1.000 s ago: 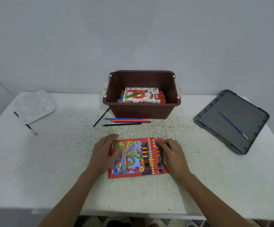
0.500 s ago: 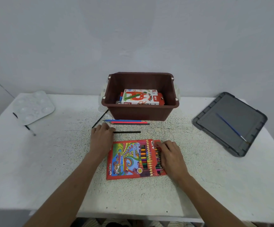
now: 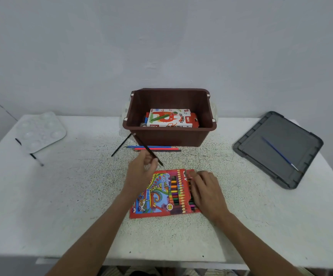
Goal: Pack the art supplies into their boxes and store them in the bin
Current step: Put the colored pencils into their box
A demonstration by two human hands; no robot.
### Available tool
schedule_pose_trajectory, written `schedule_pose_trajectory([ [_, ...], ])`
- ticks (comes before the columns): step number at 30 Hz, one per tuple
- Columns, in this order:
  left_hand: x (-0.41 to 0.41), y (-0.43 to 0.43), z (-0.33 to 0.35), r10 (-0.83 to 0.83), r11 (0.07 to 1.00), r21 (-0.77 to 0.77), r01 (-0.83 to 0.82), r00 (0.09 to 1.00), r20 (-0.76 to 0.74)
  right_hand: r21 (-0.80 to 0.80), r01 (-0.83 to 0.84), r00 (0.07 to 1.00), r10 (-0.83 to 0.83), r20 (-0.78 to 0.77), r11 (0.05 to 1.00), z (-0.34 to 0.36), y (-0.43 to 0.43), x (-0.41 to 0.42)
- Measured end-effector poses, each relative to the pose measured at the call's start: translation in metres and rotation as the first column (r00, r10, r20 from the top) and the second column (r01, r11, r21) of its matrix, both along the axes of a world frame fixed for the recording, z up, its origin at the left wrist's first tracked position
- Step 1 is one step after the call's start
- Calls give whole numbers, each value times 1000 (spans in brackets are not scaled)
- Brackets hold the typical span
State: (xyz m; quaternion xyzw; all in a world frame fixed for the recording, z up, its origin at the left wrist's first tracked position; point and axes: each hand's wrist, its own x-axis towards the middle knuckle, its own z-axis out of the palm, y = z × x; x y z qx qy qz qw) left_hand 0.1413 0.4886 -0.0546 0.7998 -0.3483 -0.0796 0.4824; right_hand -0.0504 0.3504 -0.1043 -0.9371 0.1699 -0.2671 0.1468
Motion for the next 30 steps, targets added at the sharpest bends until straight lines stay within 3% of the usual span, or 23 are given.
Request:
schedule_pose_trajectory([
  [6,-19,-3,4,-101,993,-97,71,931,-352,108,17,998,-23,59,994,17,13,12],
  [9,-29,-2,6,-173,980,-159,118,900,-399,86,9,998,-14,67,996,19,19,23],
  [12,-32,-3,7,-217,976,-114,187,896,-388,49,11,997,-15,81,999,17,17,28],
  [14,-28,2,1,-219,972,27,234,940,-261,9,6,998,-6,66,1000,16,10,24],
  [15,-23,7,-6,-205,967,131,218,973,-104,-9,5,999,-5,53,1000,16,5,20],
  [17,-9,22,-31,-217,932,332,148,959,184,-25,30,999,-29,34,999,17,-9,9],
  [18,-5,31,-43,-219,920,376,110,940,260,-33,56,998,-55,23,998,17,-18,2],
  [23,-2,49,-64,-203,921,381,78,932,300,-116,188,979,-195,-54,975,18,-62,-33],
  [30,-1,48,-65,-188,926,371,68,936,297,-193,200,969,-223,-105,961,18,-99,-58],
])
